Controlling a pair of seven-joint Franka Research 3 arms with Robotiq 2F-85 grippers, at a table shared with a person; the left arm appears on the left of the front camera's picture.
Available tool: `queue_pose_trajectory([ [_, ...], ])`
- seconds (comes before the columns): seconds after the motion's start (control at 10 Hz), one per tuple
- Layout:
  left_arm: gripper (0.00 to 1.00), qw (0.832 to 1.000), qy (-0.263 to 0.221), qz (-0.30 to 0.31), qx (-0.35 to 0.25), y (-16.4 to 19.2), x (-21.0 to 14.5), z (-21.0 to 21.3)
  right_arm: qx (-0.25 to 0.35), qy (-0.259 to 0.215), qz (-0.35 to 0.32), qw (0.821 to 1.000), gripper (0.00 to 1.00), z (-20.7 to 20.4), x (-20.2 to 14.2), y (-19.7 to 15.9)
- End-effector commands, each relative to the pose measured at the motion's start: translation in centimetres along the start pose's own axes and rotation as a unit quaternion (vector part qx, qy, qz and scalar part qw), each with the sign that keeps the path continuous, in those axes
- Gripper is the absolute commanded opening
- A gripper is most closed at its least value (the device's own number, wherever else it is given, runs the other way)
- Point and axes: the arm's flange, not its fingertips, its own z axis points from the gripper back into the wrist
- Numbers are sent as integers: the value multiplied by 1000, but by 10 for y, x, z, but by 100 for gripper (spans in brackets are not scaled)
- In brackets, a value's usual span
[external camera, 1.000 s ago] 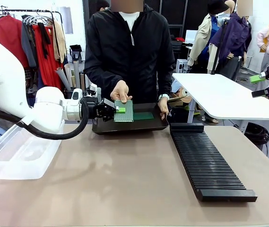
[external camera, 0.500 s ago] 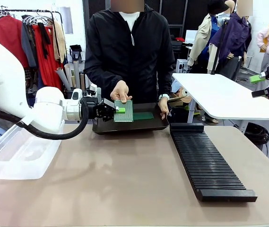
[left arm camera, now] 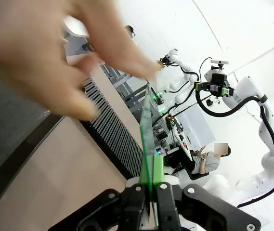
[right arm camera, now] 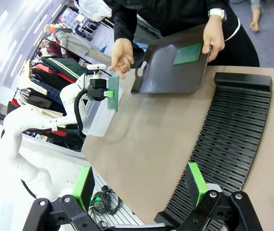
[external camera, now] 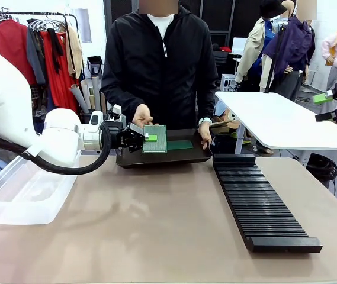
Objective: Sort PCBs into racks and boxes based on the side picked up.
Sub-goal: If the short side of the Blank PCB is picked up, insert it into the PCB Rack ; if the long side is picked up, place it in the Organizing box.
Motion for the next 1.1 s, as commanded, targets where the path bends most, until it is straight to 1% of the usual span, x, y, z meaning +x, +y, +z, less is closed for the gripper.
queue_pose_trajectory([
  [0.0,0,1000,0,-2,-1,0,0,-1,-4,4,2,1000,100,0,0,2],
  [0.3,0,1000,0,0,0,0,0,0,-4,4,2,1000,100,0,0,2],
  [0.5,0,1000,-12,18,13,-24,3,20,-4,4,2,1000,100,0,0,2],
  [0.6,0,999,-10,32,12,-42,6,35,-4,4,2,1000,100,0,0,2],
  [0.8,0,997,15,42,56,-79,3,59,-4,4,2,1000,100,0,0,2],
  [0.9,0,996,24,64,62,-92,4,72,-4,4,2,1000,100,0,0,2],
  [1.0,0,994,21,79,69,-101,6,86,-4,4,2,1000,100,0,0,2],
])
